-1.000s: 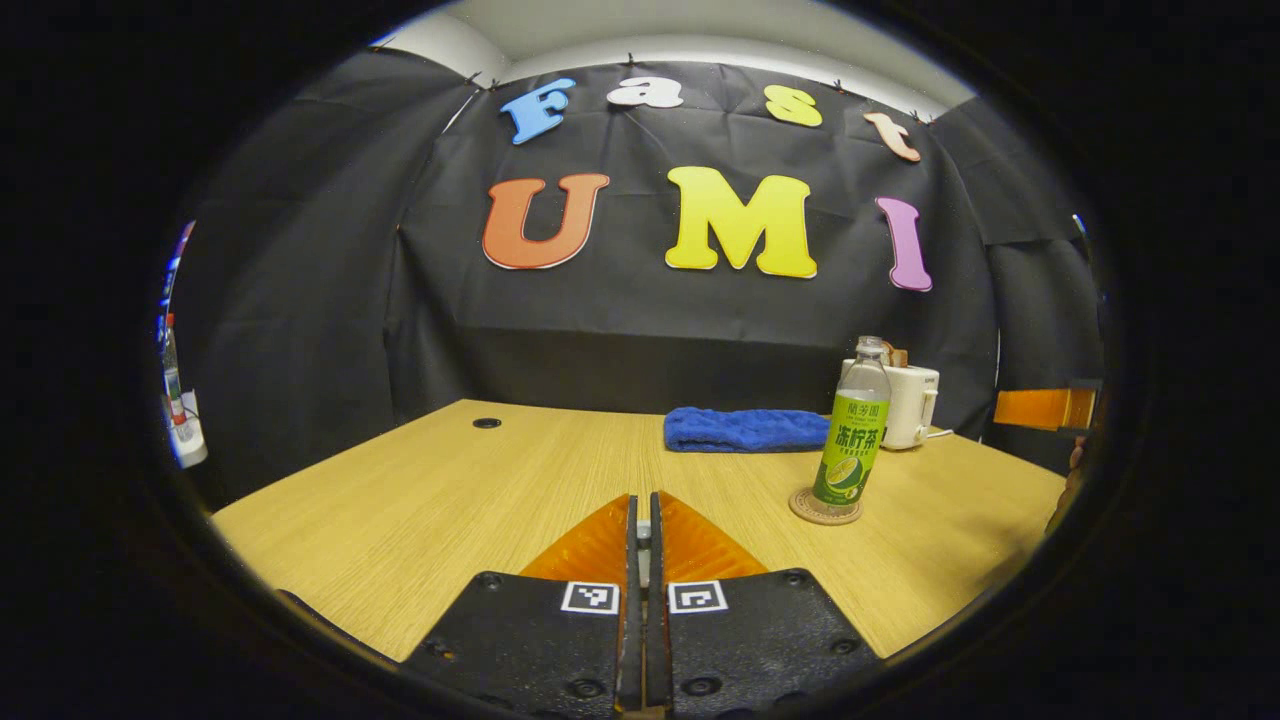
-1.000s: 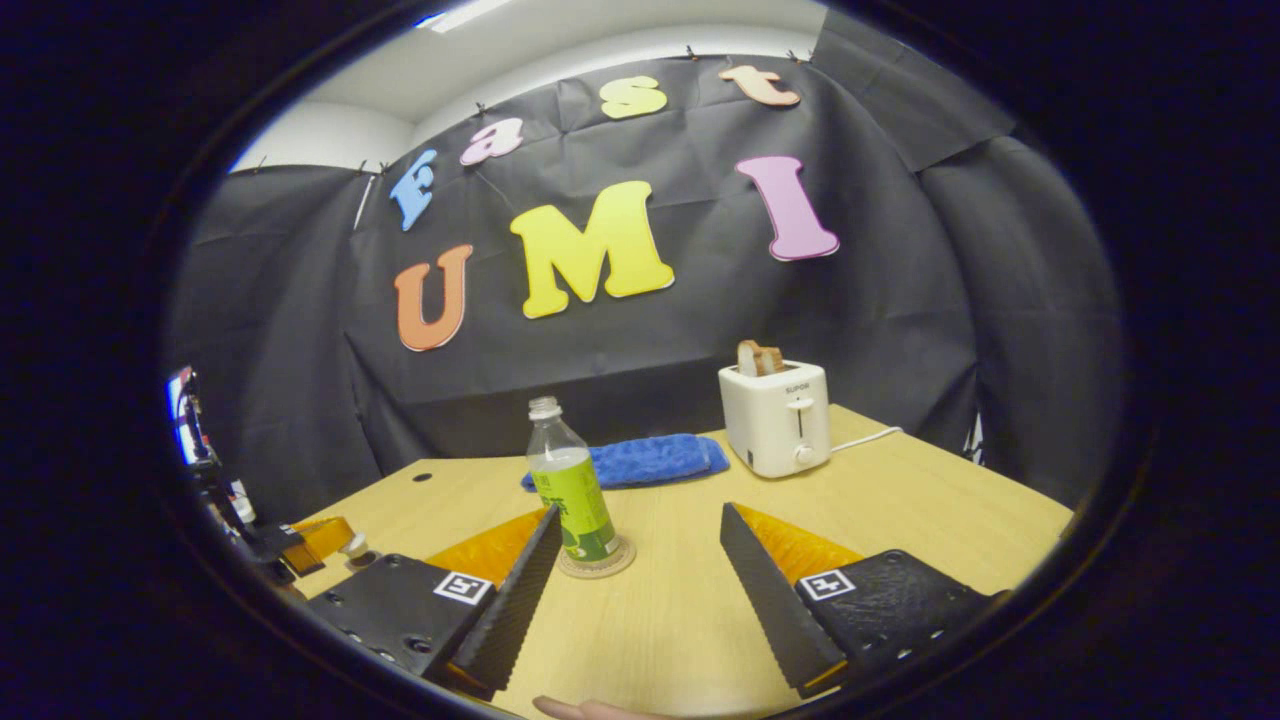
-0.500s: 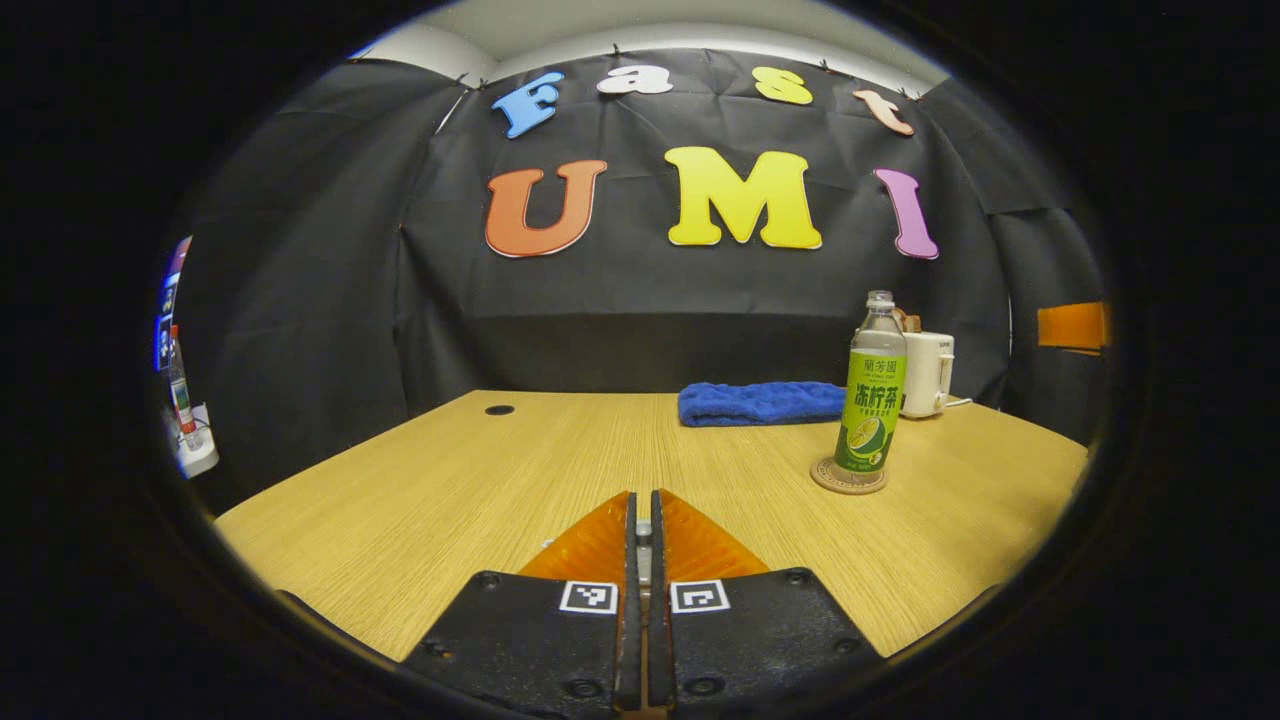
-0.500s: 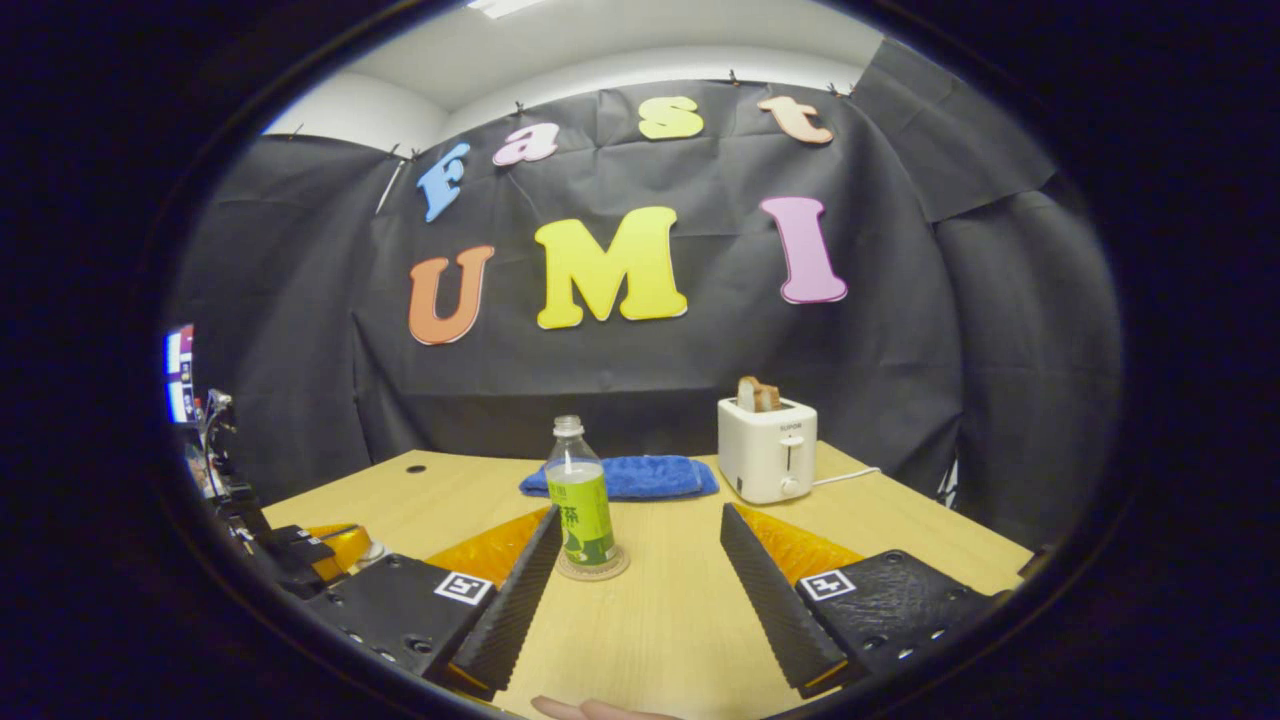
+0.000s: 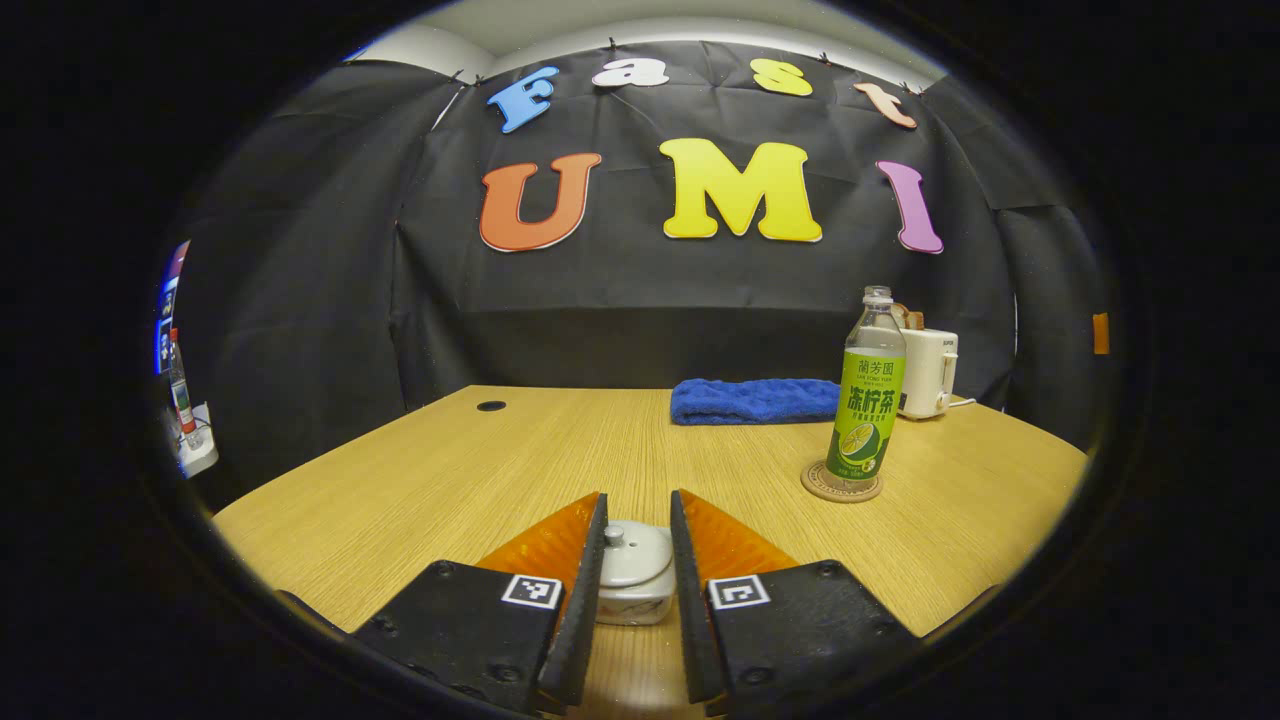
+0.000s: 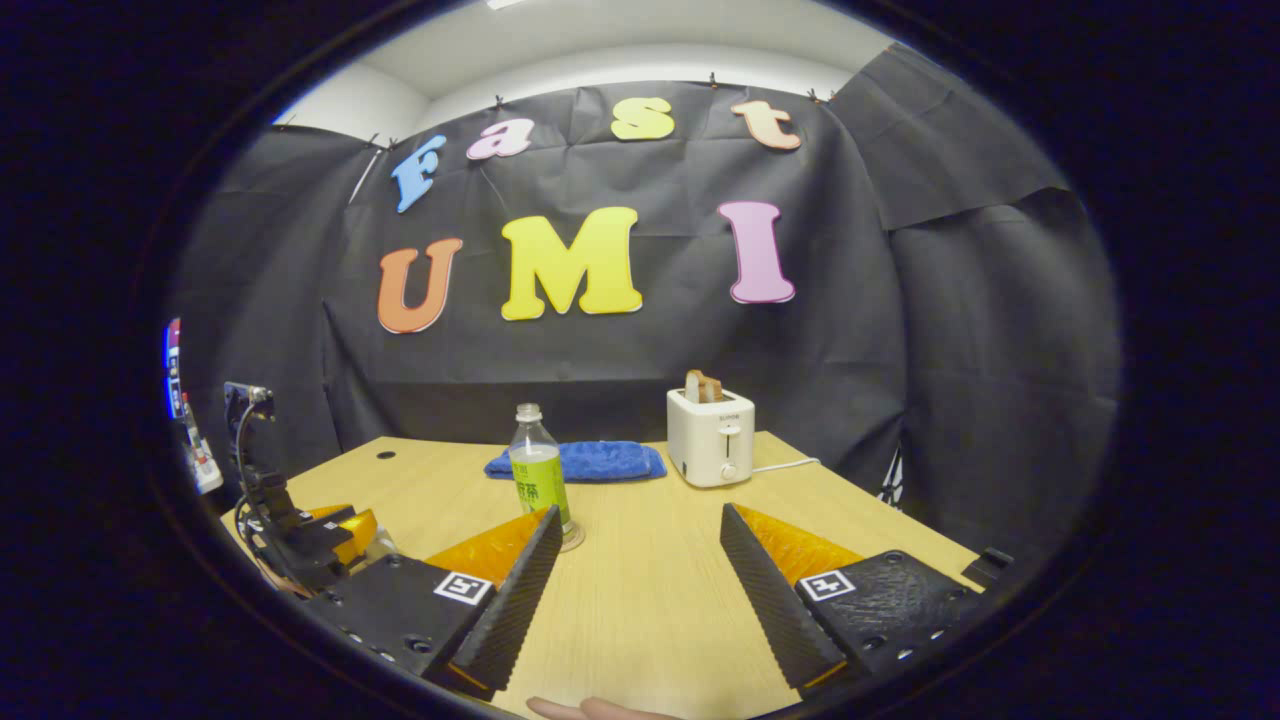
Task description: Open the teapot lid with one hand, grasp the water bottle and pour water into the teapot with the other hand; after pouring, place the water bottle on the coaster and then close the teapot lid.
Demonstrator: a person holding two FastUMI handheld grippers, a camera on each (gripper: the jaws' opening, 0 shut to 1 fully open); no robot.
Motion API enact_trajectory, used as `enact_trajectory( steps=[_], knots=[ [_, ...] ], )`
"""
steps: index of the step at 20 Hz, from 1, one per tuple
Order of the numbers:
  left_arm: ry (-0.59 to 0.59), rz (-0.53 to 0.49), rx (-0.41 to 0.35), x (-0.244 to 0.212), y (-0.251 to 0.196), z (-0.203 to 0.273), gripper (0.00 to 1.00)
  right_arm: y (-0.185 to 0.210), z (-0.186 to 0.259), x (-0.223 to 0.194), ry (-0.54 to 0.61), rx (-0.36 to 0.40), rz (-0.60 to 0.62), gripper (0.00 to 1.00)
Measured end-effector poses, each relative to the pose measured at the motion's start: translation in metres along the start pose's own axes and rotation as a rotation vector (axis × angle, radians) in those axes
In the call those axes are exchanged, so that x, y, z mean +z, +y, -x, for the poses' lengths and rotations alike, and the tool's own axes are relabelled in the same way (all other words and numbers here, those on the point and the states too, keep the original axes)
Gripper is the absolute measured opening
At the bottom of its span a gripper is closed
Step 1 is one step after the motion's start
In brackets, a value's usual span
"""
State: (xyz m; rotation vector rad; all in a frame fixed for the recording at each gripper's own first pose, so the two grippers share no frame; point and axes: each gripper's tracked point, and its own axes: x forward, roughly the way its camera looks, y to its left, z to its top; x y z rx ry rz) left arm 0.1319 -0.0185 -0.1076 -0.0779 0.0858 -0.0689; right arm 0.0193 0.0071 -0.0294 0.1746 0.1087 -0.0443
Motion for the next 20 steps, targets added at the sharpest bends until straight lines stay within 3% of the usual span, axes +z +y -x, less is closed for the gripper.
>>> enact_trajectory(
  steps=[2,3,7,10,13,19,20],
  knots=[
    [0.012,0.007,0.008,0.003,-0.002,0.004,0.48,0.001,-0.003,-0.004,0.019,0.005,0.002,0.95],
    [0.012,0.016,0.005,0.007,-0.004,0.008,0.49,0.001,-0.004,-0.007,0.028,0.005,0.006,0.92],
    [-0.022,0.043,-0.036,0.042,-0.019,0.034,0.54,0.004,-0.002,-0.010,0.042,0.011,0.030,0.95],
    [-0.099,0.034,-0.079,0.074,-0.031,0.056,0.65,0.008,0.001,-0.005,0.030,0.024,0.039,0.95],
    [-0.105,0.000,-0.088,0.070,-0.026,0.055,0.77,0.012,0.002,-0.007,0.035,0.043,0.013,0.95],
    [-0.109,0.021,-0.103,0.092,-0.020,0.079,0.79,0.006,0.004,-0.004,0.029,0.042,0.012,0.95],
    [-0.104,0.024,-0.098,0.094,-0.021,0.086,0.86,0.005,0.004,-0.005,0.035,0.049,0.008,0.95]
  ],
)
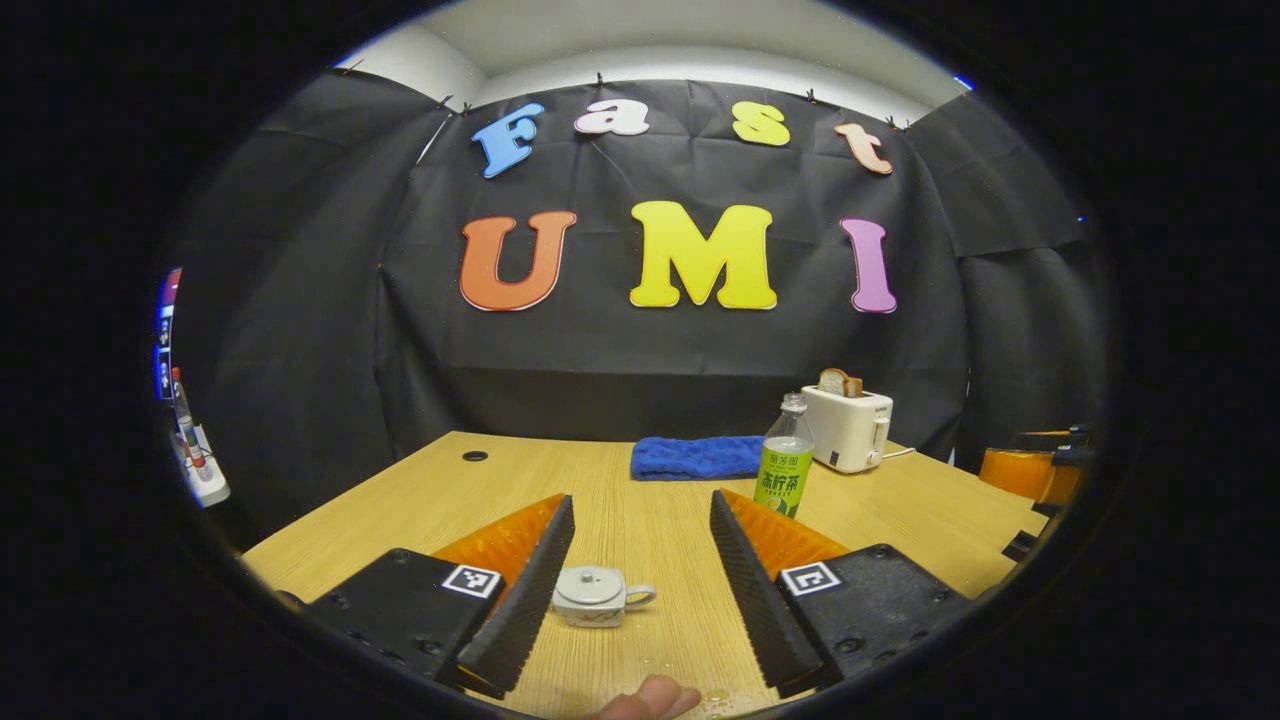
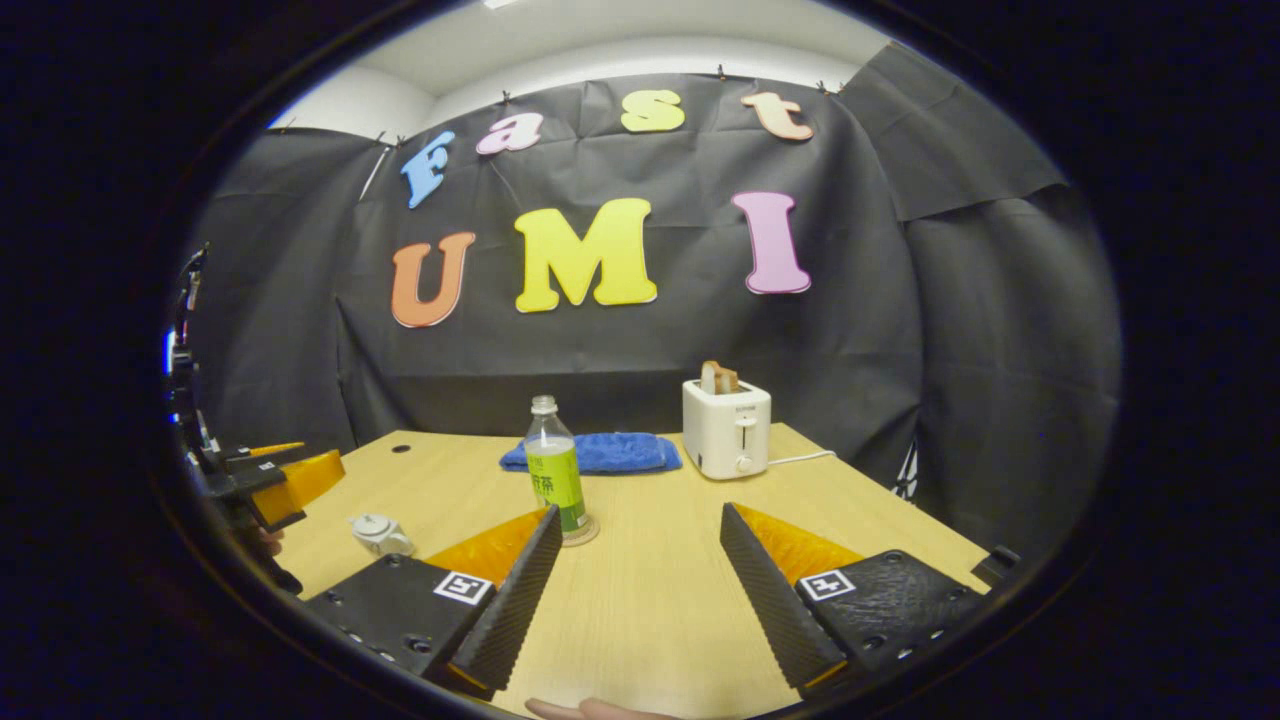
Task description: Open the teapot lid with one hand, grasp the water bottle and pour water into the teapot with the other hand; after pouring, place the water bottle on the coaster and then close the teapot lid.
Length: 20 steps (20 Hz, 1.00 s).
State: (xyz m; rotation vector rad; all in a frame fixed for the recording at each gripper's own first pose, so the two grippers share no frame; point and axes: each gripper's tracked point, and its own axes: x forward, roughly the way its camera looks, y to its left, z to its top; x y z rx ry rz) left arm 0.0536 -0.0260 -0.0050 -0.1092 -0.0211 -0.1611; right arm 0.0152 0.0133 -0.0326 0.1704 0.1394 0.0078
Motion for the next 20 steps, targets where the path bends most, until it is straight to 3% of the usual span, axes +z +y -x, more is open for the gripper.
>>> enact_trajectory(
  steps=[2,6,11,20],
  knots=[
    [0.007,-0.011,0.033,0.007,0.002,0.011,0.96,-0.001,0.000,0.000,0.010,0.007,-0.005,0.95],
    [0.051,-0.023,0.076,0.005,-0.001,0.018,1.00,-0.002,0.004,0.003,0.008,0.004,0.032,0.95],
    [0.073,-0.077,0.067,-0.001,-0.007,0.031,1.00,0.005,0.013,0.008,-0.017,0.002,0.098,0.95],
    [0.044,-0.089,0.065,0.000,-0.013,0.036,1.00,0.012,0.014,0.003,0.005,0.012,0.105,0.96]
  ],
)
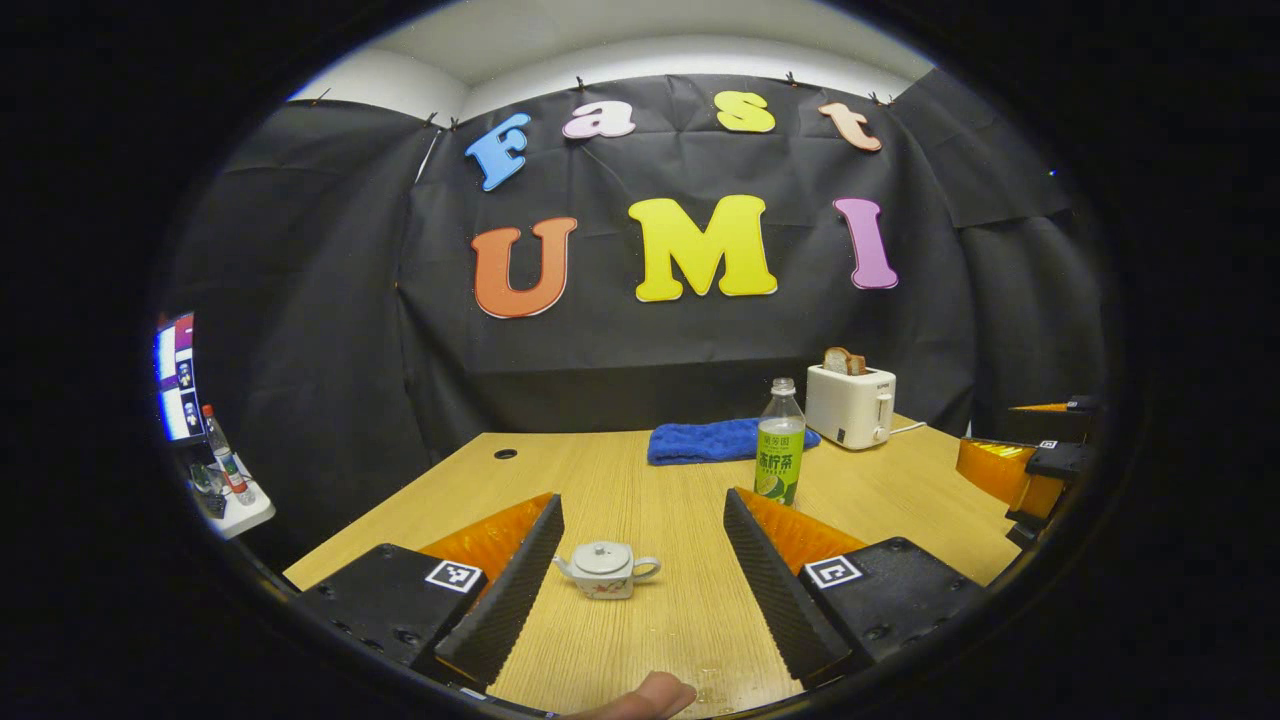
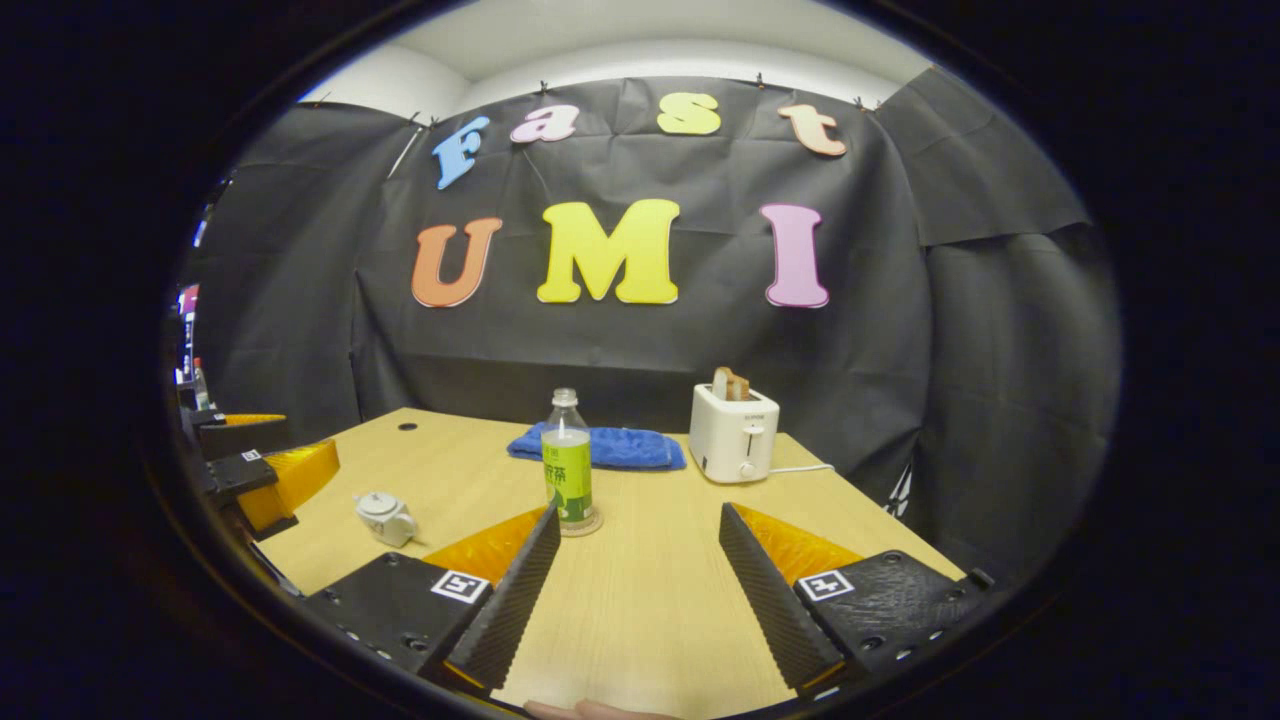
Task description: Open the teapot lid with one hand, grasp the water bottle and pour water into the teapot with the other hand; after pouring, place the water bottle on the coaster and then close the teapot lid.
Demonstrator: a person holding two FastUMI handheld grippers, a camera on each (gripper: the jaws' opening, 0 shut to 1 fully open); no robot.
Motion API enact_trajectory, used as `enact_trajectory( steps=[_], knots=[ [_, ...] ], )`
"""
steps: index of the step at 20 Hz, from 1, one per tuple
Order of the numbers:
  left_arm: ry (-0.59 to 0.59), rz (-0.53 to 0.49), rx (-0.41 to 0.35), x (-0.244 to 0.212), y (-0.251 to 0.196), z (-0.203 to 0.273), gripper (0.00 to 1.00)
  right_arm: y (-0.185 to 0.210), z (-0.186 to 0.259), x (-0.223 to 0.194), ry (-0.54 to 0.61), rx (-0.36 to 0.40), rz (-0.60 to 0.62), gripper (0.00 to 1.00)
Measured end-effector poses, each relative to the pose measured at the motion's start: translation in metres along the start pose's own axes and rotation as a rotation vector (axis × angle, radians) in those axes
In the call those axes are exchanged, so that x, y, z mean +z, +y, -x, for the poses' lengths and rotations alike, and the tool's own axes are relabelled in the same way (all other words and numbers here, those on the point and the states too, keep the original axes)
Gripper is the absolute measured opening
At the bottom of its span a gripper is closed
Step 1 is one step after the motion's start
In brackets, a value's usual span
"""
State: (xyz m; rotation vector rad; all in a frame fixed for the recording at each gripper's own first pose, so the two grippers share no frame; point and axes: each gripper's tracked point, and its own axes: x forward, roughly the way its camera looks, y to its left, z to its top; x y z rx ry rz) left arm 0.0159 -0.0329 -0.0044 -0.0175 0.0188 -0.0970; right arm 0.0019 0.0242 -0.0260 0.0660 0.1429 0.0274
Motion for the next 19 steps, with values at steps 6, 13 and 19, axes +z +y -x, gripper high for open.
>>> enact_trajectory(
  steps=[6,13,19],
  knots=[
    [0.009,-0.025,0.010,-0.006,-0.001,-0.004,1.00,-0.003,0.000,0.002,-0.006,-0.011,0.006,0.95],
    [0.027,0.001,-0.014,-0.012,-0.006,-0.007,1.00,-0.002,-0.002,-0.001,0.000,-0.009,0.008,0.96],
    [0.030,-0.009,-0.017,-0.013,-0.008,-0.007,1.00,0.000,-0.004,-0.004,0.006,-0.011,0.021,0.96]
  ],
)
